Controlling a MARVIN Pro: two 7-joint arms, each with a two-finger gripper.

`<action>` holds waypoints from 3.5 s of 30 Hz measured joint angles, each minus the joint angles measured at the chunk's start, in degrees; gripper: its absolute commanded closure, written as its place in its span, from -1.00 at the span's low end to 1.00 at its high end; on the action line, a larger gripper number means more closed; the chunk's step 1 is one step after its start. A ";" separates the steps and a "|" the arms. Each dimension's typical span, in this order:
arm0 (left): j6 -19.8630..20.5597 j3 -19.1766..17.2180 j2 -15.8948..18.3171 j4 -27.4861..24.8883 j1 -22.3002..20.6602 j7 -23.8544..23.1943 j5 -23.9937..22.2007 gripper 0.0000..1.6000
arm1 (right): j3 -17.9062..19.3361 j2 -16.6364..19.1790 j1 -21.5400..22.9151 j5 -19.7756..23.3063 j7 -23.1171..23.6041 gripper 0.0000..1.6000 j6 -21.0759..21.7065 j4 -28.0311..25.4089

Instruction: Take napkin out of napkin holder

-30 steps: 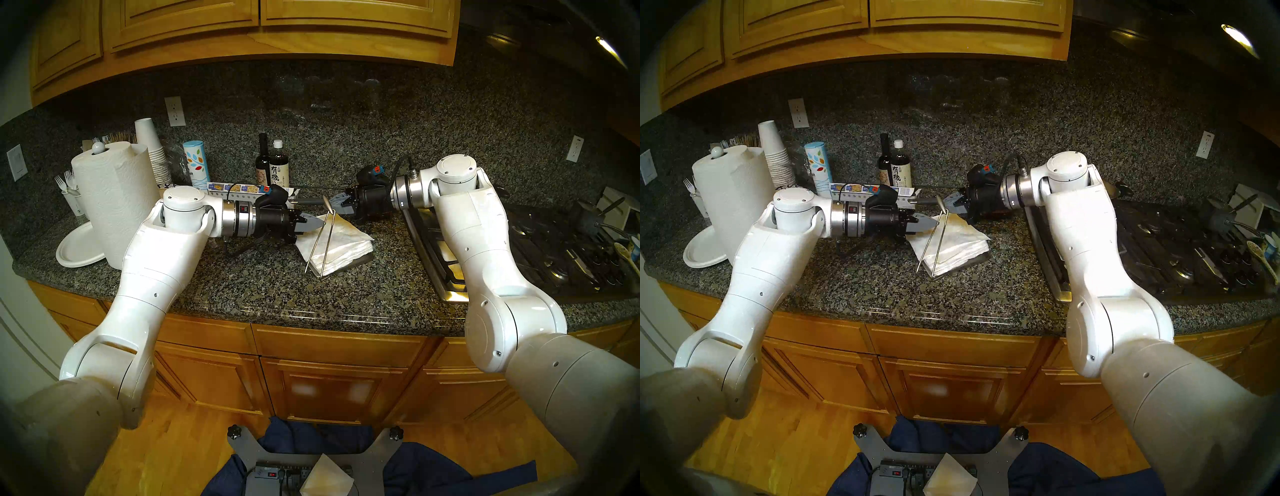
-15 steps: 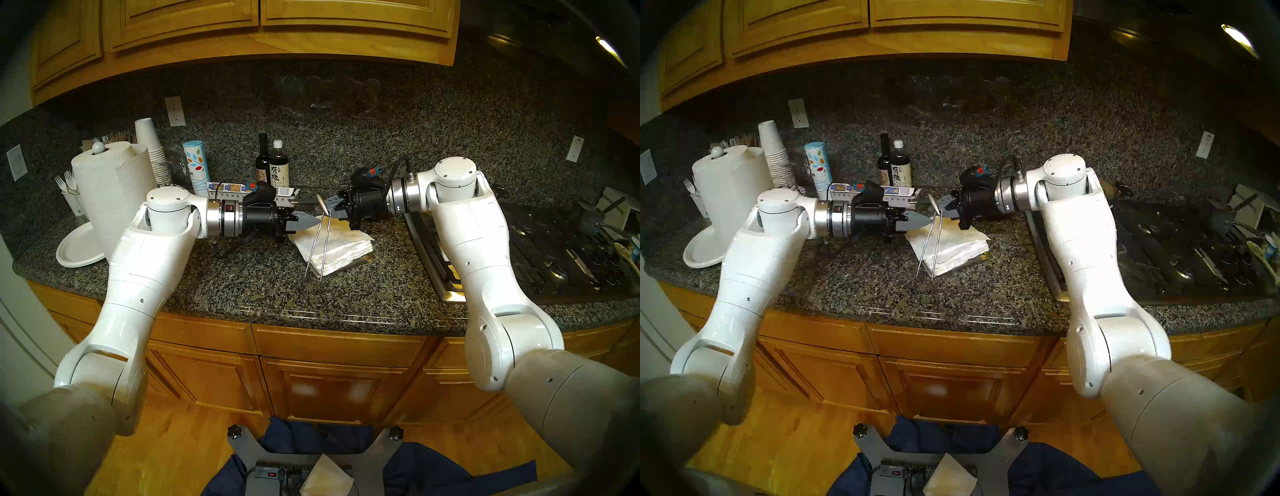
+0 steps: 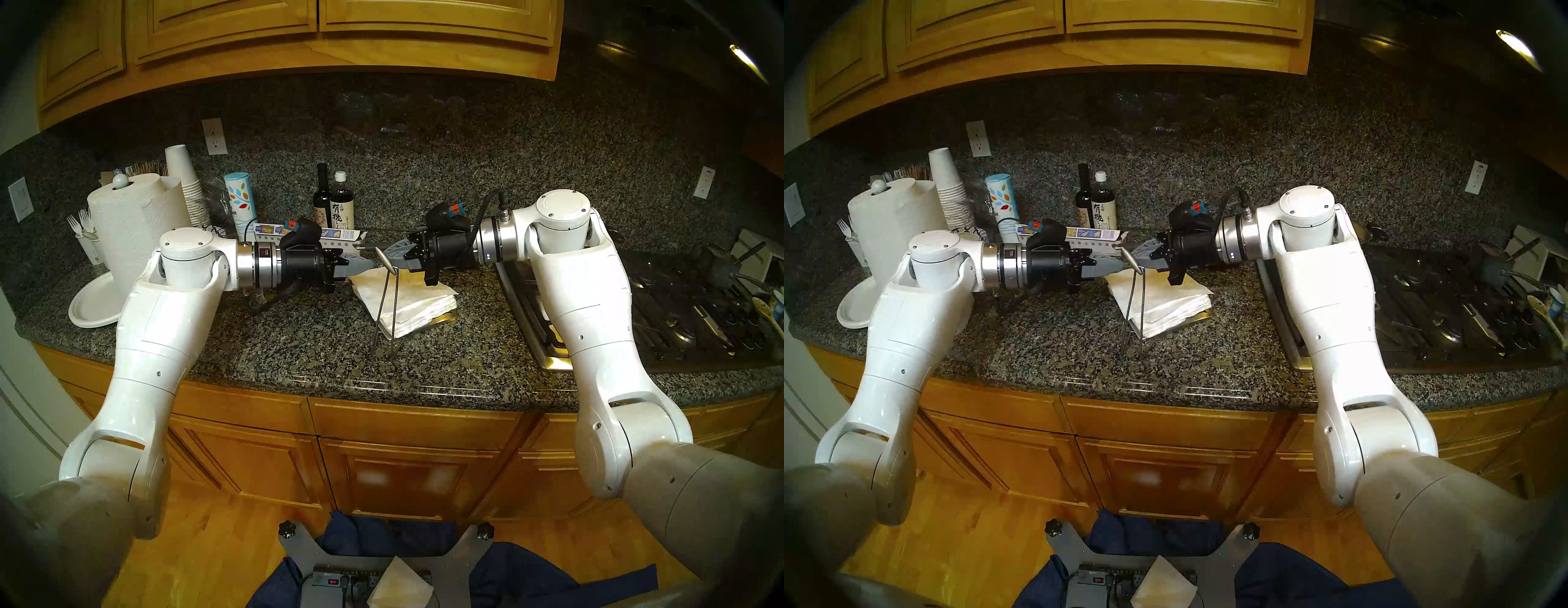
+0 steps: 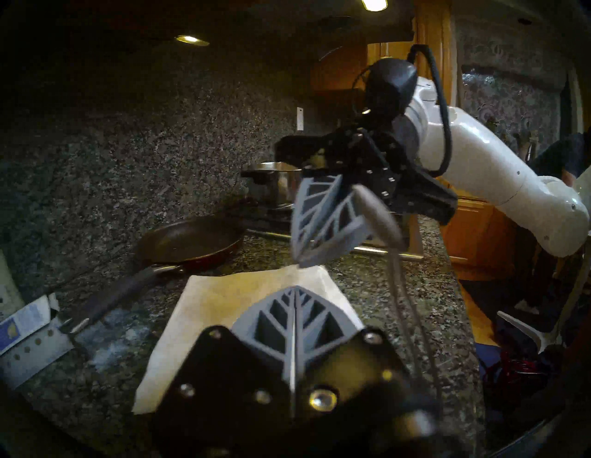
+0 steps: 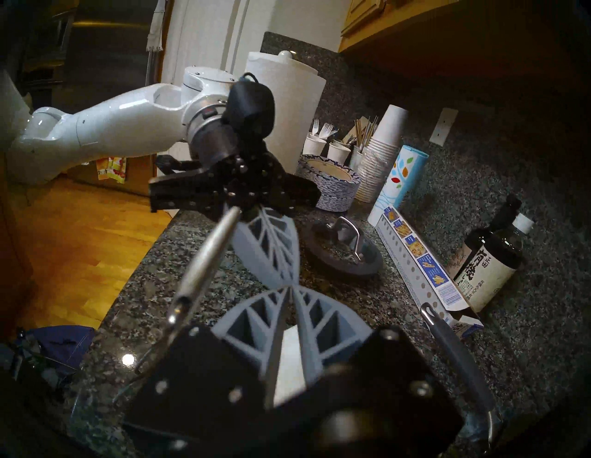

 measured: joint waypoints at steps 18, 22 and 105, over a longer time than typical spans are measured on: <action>-1.37 -2.87 -3.17 -7.75 6.36 14.11 4.95 1.00 | 1.85 2.93 -3.50 -0.55 -0.92 0.29 4.64 -5.22; -2.16 -3.70 -4.24 -8.49 7.23 16.12 4.84 1.00 | 1.93 4.05 -3.50 -2.14 -1.08 0.22 5.18 -5.19; -5.59 -9.06 -9.71 -5.24 8.66 17.82 2.30 -1.00 | -9.78 10.63 0.03 -3.63 -0.87 -0.10 4.49 1.33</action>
